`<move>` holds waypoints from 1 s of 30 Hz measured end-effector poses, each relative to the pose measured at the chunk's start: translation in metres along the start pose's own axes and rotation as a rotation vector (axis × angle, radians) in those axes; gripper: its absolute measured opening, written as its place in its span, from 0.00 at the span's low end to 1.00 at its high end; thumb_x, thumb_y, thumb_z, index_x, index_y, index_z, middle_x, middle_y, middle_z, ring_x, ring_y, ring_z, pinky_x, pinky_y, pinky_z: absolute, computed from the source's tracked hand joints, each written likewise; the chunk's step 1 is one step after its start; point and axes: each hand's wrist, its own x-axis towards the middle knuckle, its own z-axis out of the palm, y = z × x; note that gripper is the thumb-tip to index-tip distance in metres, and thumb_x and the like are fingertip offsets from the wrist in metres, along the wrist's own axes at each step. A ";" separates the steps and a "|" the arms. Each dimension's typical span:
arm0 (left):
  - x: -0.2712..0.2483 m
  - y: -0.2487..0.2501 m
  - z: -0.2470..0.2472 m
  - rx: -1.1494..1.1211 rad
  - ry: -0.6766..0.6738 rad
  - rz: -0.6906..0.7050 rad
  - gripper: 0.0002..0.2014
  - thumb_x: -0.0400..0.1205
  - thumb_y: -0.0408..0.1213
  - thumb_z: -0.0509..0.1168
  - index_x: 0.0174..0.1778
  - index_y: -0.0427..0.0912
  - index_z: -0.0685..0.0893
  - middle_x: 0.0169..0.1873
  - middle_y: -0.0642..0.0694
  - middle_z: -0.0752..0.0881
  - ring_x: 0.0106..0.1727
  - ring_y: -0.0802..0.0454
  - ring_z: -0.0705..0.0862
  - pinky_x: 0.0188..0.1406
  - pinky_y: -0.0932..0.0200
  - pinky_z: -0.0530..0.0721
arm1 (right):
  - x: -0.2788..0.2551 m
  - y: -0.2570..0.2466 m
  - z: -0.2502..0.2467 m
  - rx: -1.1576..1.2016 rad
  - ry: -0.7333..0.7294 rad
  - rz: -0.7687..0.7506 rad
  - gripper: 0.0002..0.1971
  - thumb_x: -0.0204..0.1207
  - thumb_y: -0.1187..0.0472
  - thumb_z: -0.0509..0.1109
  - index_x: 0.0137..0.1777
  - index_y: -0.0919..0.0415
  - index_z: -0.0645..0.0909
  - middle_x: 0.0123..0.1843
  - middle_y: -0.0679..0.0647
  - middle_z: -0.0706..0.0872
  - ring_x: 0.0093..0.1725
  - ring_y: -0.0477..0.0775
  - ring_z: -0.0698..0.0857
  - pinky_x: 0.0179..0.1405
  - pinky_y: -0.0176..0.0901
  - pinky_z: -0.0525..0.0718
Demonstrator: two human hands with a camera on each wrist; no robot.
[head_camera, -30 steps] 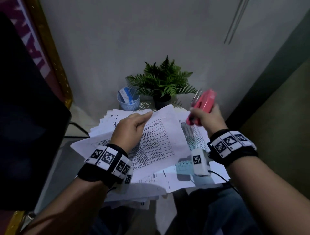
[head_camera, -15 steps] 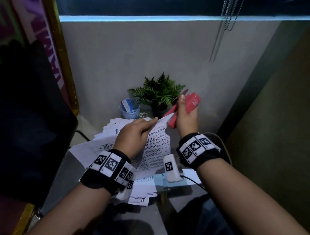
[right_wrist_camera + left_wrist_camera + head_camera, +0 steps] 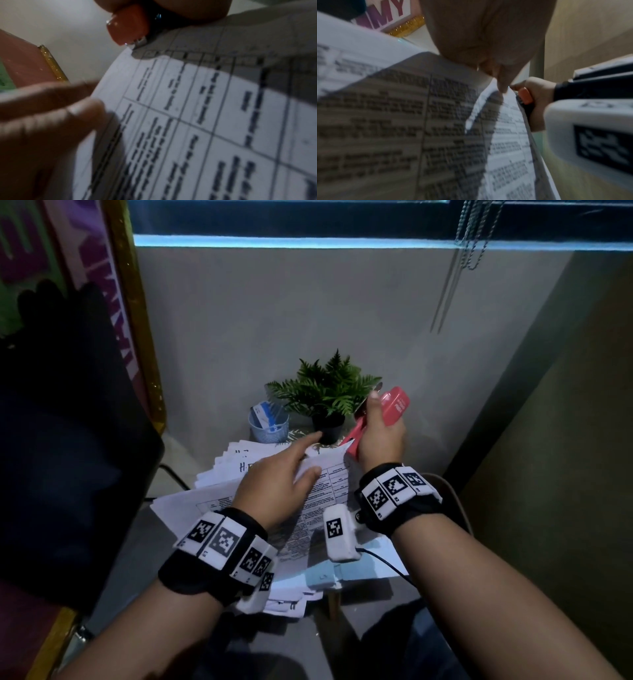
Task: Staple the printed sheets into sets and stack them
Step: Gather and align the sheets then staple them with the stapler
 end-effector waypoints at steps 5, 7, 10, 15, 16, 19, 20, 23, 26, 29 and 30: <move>0.004 -0.017 -0.012 0.241 -0.026 -0.097 0.08 0.86 0.47 0.54 0.45 0.49 0.73 0.40 0.48 0.82 0.44 0.44 0.80 0.35 0.55 0.69 | 0.010 -0.007 -0.008 0.079 -0.010 -0.018 0.21 0.75 0.39 0.67 0.56 0.55 0.78 0.46 0.52 0.87 0.46 0.53 0.88 0.50 0.48 0.86; 0.005 -0.022 -0.016 0.179 0.114 -0.139 0.08 0.87 0.44 0.54 0.50 0.45 0.76 0.40 0.47 0.82 0.39 0.46 0.77 0.34 0.55 0.67 | 0.013 -0.015 -0.020 0.122 0.024 0.002 0.20 0.76 0.40 0.65 0.57 0.54 0.77 0.47 0.50 0.87 0.45 0.49 0.88 0.49 0.44 0.86; 0.007 -0.032 -0.025 0.029 0.267 -0.234 0.10 0.87 0.42 0.55 0.56 0.41 0.75 0.40 0.40 0.81 0.41 0.41 0.79 0.35 0.54 0.66 | 0.020 -0.020 -0.045 0.224 0.086 0.024 0.21 0.78 0.40 0.64 0.58 0.58 0.81 0.50 0.53 0.89 0.49 0.54 0.88 0.54 0.48 0.86; 0.008 -0.039 -0.025 -0.335 0.410 -0.385 0.12 0.86 0.42 0.56 0.62 0.42 0.76 0.54 0.40 0.85 0.56 0.39 0.83 0.51 0.54 0.77 | 0.012 0.004 -0.073 0.320 -0.247 0.161 0.13 0.80 0.46 0.62 0.43 0.53 0.79 0.30 0.44 0.85 0.27 0.42 0.83 0.28 0.36 0.79; 0.009 -0.042 -0.020 -0.436 0.422 -0.389 0.10 0.86 0.43 0.57 0.59 0.45 0.76 0.53 0.43 0.85 0.55 0.42 0.84 0.54 0.52 0.80 | 0.006 0.009 -0.074 0.283 -0.321 0.189 0.13 0.80 0.47 0.62 0.40 0.53 0.79 0.27 0.44 0.84 0.25 0.42 0.81 0.26 0.36 0.76; 0.009 -0.044 -0.013 -0.681 0.419 -0.410 0.14 0.81 0.52 0.59 0.58 0.51 0.77 0.57 0.47 0.86 0.59 0.47 0.84 0.63 0.39 0.81 | -0.007 0.028 -0.071 0.148 -0.572 0.252 0.18 0.68 0.39 0.72 0.37 0.55 0.82 0.29 0.48 0.86 0.30 0.50 0.84 0.33 0.42 0.80; 0.009 -0.046 -0.010 -0.704 0.408 -0.402 0.16 0.80 0.53 0.59 0.61 0.52 0.77 0.59 0.48 0.85 0.62 0.48 0.83 0.65 0.39 0.79 | -0.008 0.032 -0.069 0.107 -0.633 0.273 0.21 0.59 0.35 0.76 0.37 0.54 0.85 0.33 0.50 0.87 0.33 0.52 0.85 0.37 0.45 0.83; 0.012 -0.046 -0.003 -0.770 0.383 -0.394 0.07 0.85 0.43 0.58 0.56 0.51 0.79 0.56 0.47 0.87 0.59 0.50 0.85 0.65 0.43 0.80 | -0.004 0.036 -0.062 0.092 -0.690 0.335 0.20 0.62 0.41 0.77 0.41 0.58 0.82 0.35 0.54 0.85 0.35 0.56 0.84 0.45 0.51 0.83; 0.019 -0.058 0.006 -0.670 0.288 -0.438 0.08 0.86 0.46 0.57 0.52 0.47 0.77 0.53 0.43 0.86 0.55 0.46 0.84 0.60 0.46 0.81 | 0.009 0.036 -0.058 0.008 -0.594 0.369 0.15 0.66 0.49 0.76 0.42 0.60 0.82 0.36 0.58 0.85 0.31 0.55 0.83 0.38 0.48 0.83; 0.025 -0.082 0.025 -0.542 0.090 -0.569 0.13 0.85 0.48 0.58 0.51 0.40 0.76 0.45 0.42 0.83 0.44 0.44 0.82 0.46 0.54 0.77 | 0.036 0.054 -0.067 -0.180 -0.411 0.447 0.16 0.62 0.49 0.80 0.40 0.62 0.87 0.36 0.58 0.89 0.28 0.55 0.84 0.38 0.57 0.89; 0.025 -0.093 0.033 -0.494 0.052 -0.596 0.12 0.85 0.46 0.59 0.50 0.40 0.76 0.44 0.42 0.82 0.45 0.44 0.82 0.45 0.55 0.75 | 0.045 0.061 -0.072 -0.230 -0.342 0.480 0.19 0.58 0.49 0.82 0.41 0.64 0.88 0.36 0.59 0.89 0.30 0.57 0.84 0.43 0.61 0.88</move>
